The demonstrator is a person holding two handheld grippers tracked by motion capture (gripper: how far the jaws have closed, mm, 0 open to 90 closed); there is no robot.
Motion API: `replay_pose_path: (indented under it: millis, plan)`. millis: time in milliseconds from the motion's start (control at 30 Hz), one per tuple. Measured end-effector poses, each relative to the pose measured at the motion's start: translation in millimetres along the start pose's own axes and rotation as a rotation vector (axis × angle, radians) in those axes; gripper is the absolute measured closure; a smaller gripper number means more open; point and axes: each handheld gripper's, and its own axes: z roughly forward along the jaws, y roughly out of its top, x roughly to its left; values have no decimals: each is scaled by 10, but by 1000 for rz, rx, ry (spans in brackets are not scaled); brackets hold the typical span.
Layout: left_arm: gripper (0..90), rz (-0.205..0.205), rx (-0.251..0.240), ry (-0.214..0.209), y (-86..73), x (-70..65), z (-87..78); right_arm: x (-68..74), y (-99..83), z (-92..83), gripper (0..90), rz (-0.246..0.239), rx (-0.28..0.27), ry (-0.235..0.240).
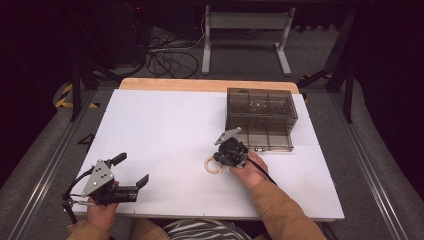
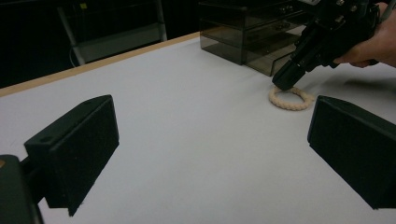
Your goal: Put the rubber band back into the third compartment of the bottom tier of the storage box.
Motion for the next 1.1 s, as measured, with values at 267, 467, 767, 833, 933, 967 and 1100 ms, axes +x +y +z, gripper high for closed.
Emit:
replay_pose_path:
  millis: [267, 467, 767, 833, 933, 967, 1100]
  plan:
    - [27, 0, -1, 0, 0, 0, -1, 21, 19, -168, 863, -4, -75, -11]
    - [27, 0, 0, -1, 0, 1, 0, 27, 23, -221, 863, -9, -98, -14]
    - [27, -6, -2, 0, 0, -3, 1, 50, 33, -284, 863, -27, -143, -21]
    - [27, -6, 0, -1, 0, -2, 0, 52, 33, -293, 863, -26, -148, -18]
    - [27, -7, 1, -1, 0, -2, 0, 53, 33, -303, 863, -25, -152, -18]
    - [27, -7, 0, 0, 0, -2, 0, 53, 33, -307, 863, -27, -155, -18]
    - [27, -7, 0, 0, 0, -1, 1, 53, 34, -326, 863, -35, -165, -18]
